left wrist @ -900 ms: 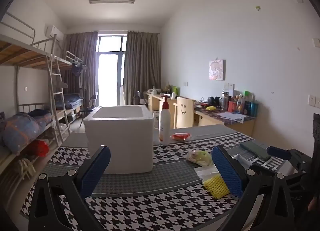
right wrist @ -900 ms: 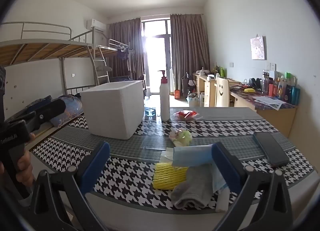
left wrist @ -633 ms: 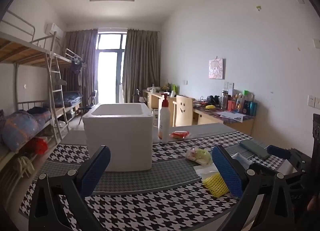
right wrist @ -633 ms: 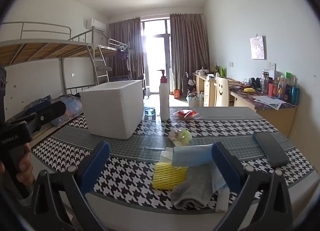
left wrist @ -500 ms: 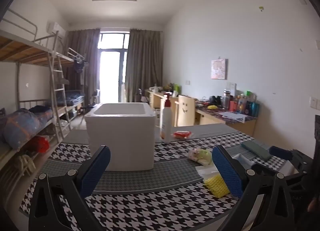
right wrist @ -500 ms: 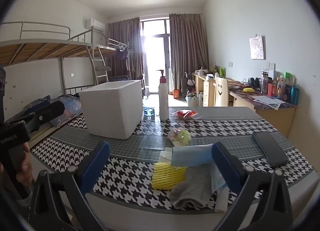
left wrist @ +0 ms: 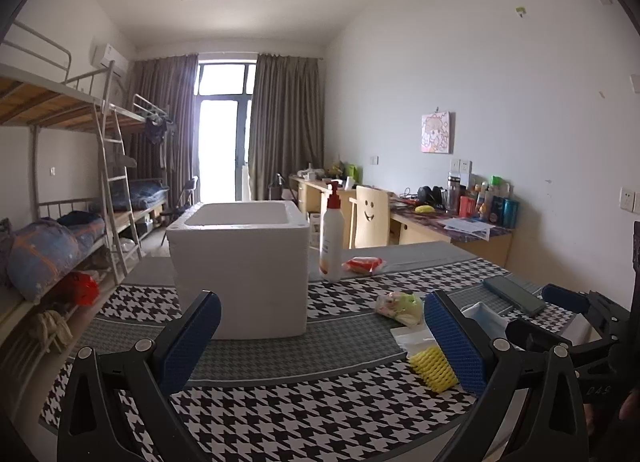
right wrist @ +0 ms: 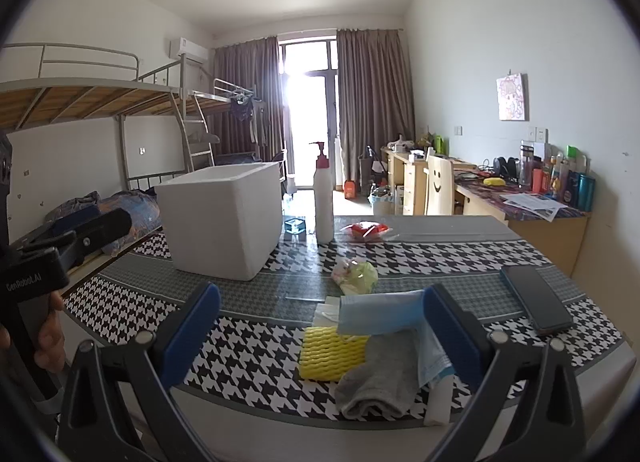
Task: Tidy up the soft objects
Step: 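Move both tools toward the pile of mask, sock and foam net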
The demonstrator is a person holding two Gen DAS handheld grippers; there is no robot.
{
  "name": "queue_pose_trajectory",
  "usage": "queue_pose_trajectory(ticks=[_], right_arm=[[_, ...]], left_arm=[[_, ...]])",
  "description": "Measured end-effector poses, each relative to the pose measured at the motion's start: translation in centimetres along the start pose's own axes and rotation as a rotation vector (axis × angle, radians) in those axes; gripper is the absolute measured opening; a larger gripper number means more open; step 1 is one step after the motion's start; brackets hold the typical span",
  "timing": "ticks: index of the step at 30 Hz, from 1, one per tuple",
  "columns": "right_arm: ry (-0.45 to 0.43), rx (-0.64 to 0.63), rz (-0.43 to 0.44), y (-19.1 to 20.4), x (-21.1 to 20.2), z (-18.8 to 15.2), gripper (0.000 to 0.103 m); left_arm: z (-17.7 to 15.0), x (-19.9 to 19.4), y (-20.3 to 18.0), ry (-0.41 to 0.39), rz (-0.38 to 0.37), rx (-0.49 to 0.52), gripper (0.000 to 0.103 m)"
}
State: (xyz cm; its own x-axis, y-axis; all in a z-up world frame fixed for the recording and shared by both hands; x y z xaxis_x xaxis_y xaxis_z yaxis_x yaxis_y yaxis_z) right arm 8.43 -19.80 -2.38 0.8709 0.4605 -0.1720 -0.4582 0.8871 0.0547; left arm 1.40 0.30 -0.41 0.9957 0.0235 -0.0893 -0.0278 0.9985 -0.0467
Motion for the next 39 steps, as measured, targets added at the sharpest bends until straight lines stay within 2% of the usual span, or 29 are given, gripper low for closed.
queue_pose_trajectory(ticks=[23,39], right_arm=[[0.005,-0.005,-0.008,-0.4,0.4,0.0,0.102],[0.049,0.015,-0.048,-1.9,1.8,-0.4,0.102]], left_arm=[[-0.2,0.7,0.1,0.013,0.004,0.003,0.102],[-0.9,3.1,-1.0,0.097,-0.045,0.016,0.102]])
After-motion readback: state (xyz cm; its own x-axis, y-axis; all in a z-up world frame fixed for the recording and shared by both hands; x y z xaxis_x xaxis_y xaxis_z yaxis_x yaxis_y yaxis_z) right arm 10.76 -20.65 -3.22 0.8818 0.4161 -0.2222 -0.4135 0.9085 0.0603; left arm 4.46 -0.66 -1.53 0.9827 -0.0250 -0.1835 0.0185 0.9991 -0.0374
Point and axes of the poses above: each gripper's, at about its wrist camera, not at the fingertips, and x roughly the way its jaws point, y to its left, z to its top, the point moved 1 cm from there along x, roughly the way its jaws point, and after that the axes turned 8 degrees about -y, right-handed, at the moved point
